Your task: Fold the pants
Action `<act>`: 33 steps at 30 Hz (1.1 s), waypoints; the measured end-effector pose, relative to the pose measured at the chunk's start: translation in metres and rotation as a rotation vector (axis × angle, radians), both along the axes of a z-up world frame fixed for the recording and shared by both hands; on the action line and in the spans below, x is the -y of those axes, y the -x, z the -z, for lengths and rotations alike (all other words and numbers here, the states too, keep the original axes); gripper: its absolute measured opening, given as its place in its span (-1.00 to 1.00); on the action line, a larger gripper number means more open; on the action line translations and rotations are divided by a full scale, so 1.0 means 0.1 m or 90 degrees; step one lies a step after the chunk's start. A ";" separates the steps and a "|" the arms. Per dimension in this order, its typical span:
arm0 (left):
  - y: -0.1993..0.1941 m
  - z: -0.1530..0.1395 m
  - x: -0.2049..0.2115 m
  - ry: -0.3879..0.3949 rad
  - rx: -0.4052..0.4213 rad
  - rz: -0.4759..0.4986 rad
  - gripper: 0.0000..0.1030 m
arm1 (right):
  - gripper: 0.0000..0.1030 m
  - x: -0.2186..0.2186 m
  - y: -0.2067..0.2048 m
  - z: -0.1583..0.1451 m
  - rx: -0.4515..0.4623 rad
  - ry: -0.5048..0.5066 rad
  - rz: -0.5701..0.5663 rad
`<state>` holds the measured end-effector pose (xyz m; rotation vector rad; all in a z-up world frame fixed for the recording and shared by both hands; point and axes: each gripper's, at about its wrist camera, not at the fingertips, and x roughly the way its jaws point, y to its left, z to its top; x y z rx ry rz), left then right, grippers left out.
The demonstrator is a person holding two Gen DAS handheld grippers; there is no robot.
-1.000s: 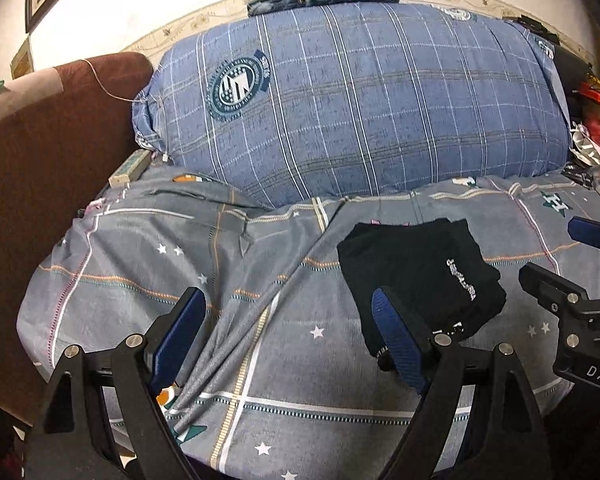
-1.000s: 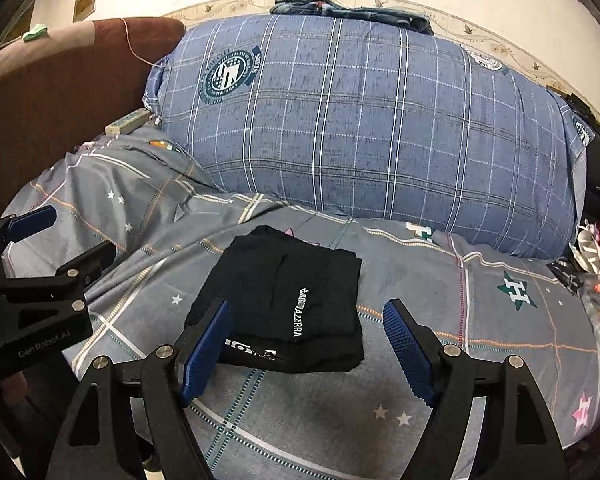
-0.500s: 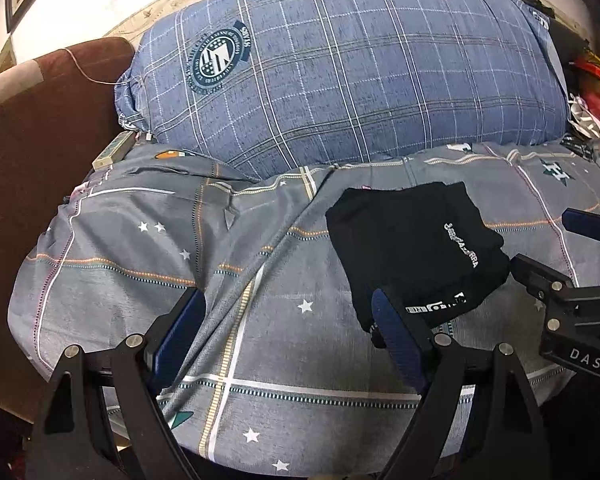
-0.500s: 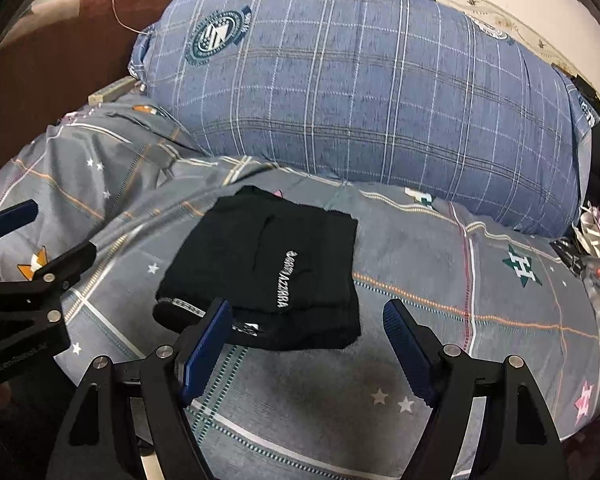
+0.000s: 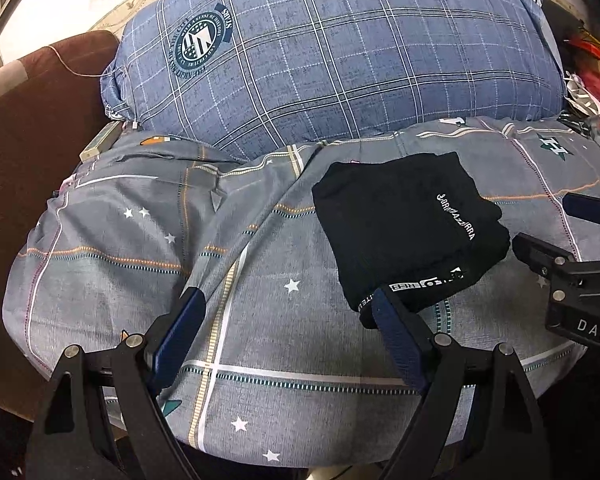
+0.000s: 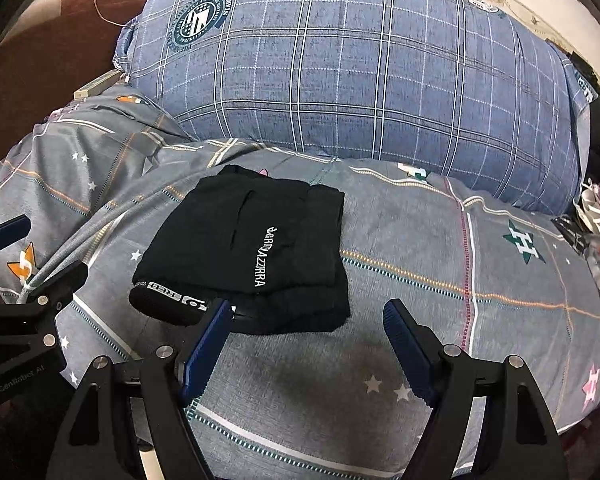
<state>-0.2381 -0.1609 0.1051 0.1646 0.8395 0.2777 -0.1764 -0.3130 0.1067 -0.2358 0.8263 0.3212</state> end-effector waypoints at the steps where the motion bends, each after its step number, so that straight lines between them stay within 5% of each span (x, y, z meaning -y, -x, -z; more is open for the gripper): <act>1: 0.00 0.00 0.00 0.001 -0.001 -0.001 0.67 | 0.55 0.00 0.00 0.00 -0.001 -0.001 0.000; 33: -0.03 0.13 -0.03 0.013 -0.027 -0.013 0.67 | 0.55 -0.03 -0.04 0.08 -0.025 -0.003 -0.009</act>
